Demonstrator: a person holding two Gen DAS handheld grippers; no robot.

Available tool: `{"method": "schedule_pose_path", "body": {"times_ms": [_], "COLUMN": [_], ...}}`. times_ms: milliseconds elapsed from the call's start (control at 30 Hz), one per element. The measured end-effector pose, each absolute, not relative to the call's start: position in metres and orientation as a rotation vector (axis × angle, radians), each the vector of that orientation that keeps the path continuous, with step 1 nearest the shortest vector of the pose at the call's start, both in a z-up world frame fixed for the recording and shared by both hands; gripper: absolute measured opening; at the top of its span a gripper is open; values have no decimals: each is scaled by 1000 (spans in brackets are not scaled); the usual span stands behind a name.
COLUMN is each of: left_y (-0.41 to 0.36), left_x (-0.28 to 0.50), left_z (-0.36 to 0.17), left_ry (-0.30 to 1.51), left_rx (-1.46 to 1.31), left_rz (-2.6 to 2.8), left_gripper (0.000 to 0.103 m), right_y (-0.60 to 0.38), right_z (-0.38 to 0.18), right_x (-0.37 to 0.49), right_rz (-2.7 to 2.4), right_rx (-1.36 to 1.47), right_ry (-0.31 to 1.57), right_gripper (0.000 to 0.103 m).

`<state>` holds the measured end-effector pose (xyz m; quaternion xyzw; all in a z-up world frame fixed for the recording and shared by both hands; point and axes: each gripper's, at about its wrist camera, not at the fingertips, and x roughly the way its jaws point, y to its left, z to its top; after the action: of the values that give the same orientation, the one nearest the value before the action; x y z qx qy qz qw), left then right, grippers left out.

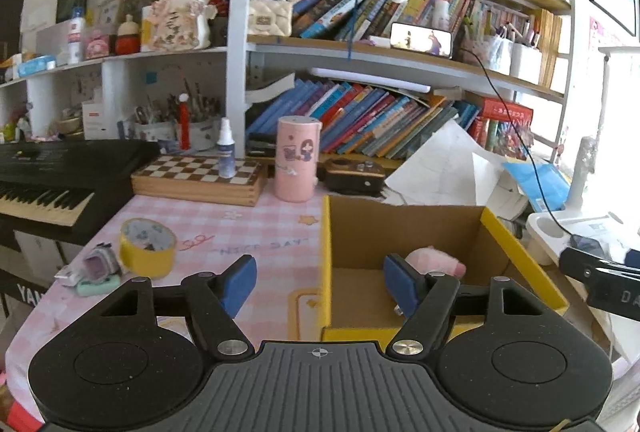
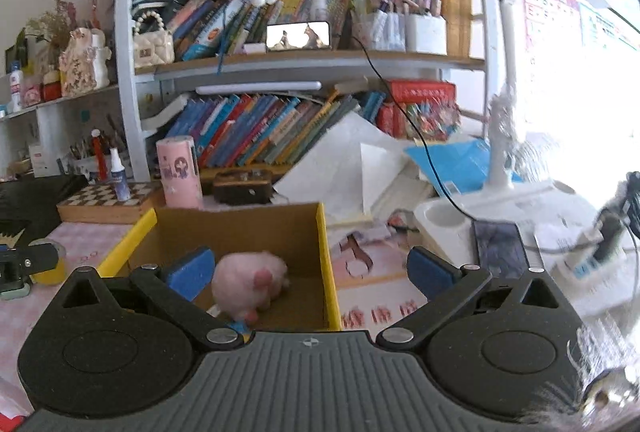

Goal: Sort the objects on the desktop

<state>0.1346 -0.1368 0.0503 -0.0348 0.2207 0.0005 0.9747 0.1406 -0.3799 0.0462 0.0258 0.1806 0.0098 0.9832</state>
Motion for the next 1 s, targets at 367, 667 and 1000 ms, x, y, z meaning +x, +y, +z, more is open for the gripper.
{"method": "schedule_pose_path", "body": {"times_ms": [367, 667, 1000], "left_y": [-102, -70, -47], "left_x": [101, 75, 47], "left_z": [43, 37, 24], "left_ry": [430, 473, 546], "left_rx": [-64, -36, -19], "left_rz": [1, -4, -48], "left_gripper": [72, 74, 74], "right_y": [-357, -320, -286], "right_z": [39, 29, 21], "right_x": [100, 69, 33], "right_rz": [-106, -119, -89], "right_rx": [134, 128, 135], "right_ry": [392, 421, 483], "right_gripper": [103, 103, 103]}}
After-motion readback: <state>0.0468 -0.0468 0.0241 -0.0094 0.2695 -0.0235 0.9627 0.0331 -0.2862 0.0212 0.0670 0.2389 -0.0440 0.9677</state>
